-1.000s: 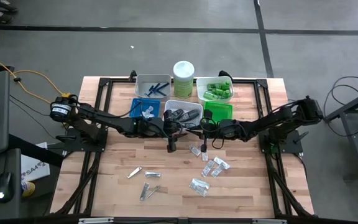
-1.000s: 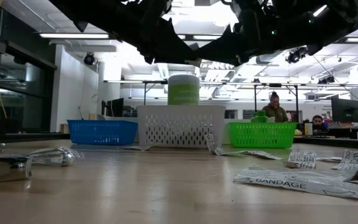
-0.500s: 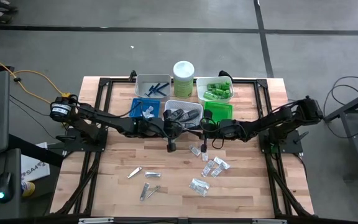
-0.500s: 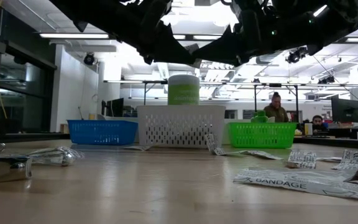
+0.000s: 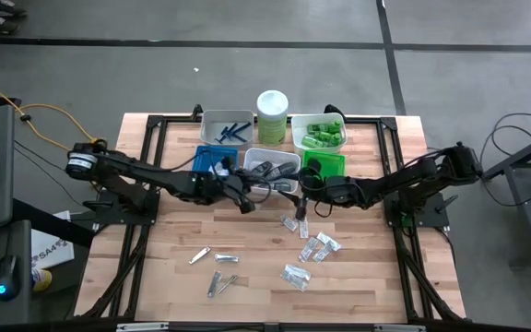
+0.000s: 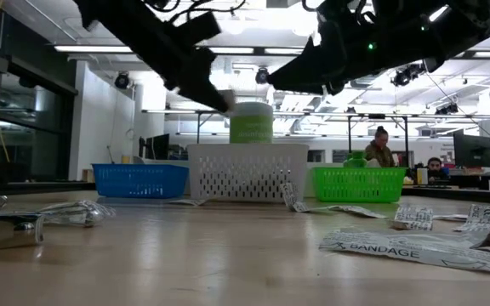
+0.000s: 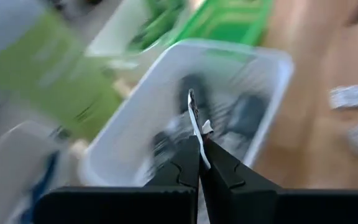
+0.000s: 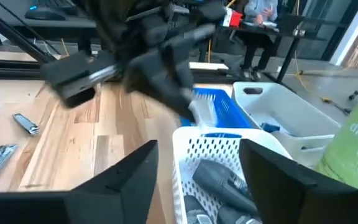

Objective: Pick & Place Travel size toiletries
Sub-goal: Put the white bandage into the blue bin

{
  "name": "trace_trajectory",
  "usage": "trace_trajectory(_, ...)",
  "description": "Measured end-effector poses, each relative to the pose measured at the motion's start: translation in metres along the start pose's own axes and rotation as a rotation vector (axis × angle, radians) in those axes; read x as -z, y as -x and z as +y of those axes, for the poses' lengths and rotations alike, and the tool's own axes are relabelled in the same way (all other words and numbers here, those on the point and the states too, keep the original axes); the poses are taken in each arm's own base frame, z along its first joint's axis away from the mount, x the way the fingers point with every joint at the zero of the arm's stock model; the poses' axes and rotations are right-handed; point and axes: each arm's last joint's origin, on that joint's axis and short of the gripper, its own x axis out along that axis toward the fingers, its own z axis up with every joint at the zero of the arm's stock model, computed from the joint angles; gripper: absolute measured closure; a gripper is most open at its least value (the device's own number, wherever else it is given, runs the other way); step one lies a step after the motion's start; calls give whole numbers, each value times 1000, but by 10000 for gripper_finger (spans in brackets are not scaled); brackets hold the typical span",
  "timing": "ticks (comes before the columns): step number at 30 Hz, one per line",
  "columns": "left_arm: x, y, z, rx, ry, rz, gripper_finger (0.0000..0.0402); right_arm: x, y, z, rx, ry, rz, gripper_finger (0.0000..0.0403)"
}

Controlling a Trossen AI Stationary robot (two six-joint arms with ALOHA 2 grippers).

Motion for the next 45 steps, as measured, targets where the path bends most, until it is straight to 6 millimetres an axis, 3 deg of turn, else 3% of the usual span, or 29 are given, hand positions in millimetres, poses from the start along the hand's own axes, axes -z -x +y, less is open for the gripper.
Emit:
trace_trajectory(5, 16, 9, 18, -197, 37, 149, 401, 2, 0, 0, -1, -7, 16, 163)
trace_trajectory(13, 44, -3, 50, -357, 172, 402, 401, 1, 0, 0, -1, -21, 11, 164)
trace_trajectory(22, 54, -16, 73, -289, 256, 549, 398, 2, 0, 0, -1, -24, 15, 164)
trace_trajectory(35, 57, -15, 76, -317, 242, 578, 255, -5, 14, -4, -6, -68, 97, 163)
trace_trajectory(45, 58, -15, 76, -320, 241, 581, 240, -7, 40, -2, -39, -90, 240, 163)
